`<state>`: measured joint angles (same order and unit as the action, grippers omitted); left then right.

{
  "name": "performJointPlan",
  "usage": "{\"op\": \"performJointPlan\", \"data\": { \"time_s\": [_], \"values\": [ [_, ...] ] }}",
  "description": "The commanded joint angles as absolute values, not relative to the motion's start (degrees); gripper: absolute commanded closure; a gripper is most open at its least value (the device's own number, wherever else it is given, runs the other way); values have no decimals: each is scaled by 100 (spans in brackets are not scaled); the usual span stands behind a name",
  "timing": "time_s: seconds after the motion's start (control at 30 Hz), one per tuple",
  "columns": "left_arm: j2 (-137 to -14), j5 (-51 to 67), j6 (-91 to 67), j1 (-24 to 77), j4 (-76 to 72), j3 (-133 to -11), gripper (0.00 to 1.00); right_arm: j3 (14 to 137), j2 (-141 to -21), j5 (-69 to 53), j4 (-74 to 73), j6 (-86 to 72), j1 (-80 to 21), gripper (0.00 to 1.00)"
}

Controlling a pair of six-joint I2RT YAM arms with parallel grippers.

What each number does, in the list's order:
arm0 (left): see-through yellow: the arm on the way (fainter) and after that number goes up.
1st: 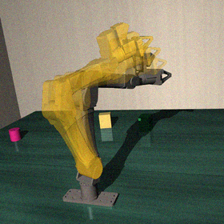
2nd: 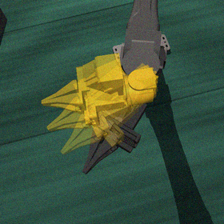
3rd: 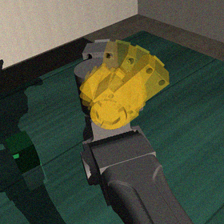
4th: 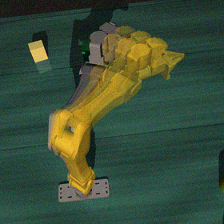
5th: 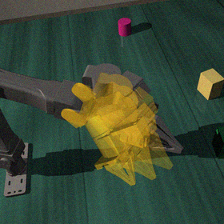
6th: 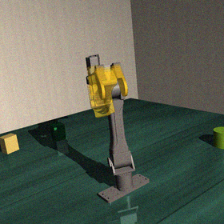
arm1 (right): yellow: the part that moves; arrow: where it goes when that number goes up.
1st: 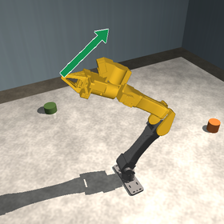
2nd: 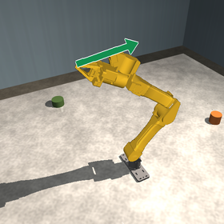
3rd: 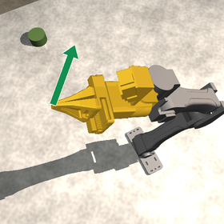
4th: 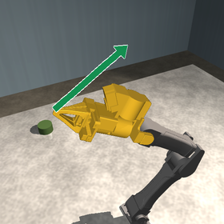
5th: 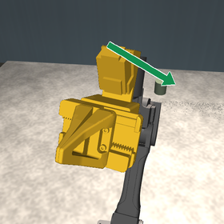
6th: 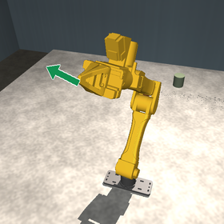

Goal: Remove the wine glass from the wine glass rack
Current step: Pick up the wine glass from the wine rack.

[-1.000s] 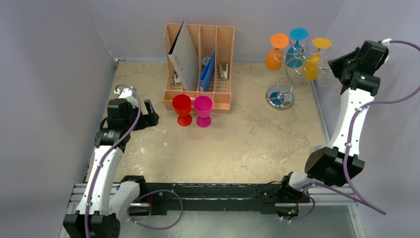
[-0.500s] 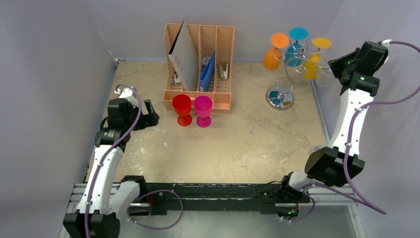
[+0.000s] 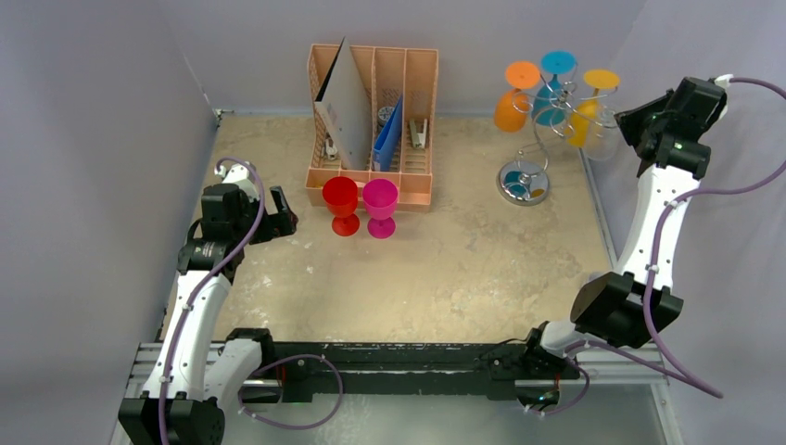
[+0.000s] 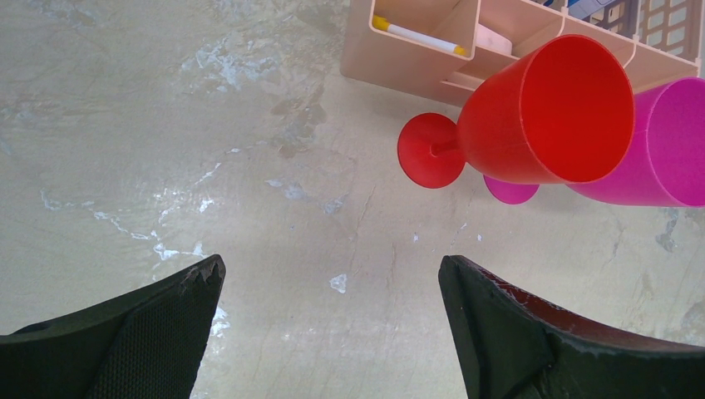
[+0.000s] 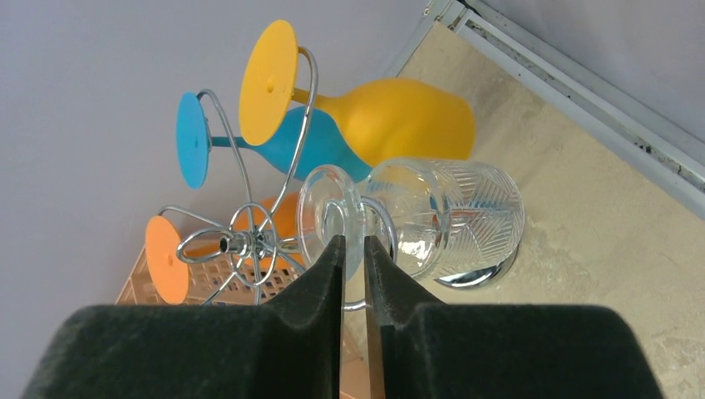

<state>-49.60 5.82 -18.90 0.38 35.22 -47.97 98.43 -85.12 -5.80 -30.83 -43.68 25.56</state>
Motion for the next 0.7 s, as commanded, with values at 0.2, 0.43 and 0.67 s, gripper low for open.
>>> {"op": "performJointPlan", "data": {
  "time_s": [0.2, 0.43, 0.67],
  "values": [
    [-4969, 677, -1837, 6, 3318, -4793, 0, 9610, -8587, -833, -2810, -4529, 2527, 83],
    [-4974, 677, -1837, 9, 3322, -4795, 0, 9361, -8516, -862, -2451, -4704, 2531, 82],
    [-4974, 668, -1829, 9, 3322, -4796, 0, 9258, -8517, -938, -2238, -4817, 2542, 82]
  ]
}}
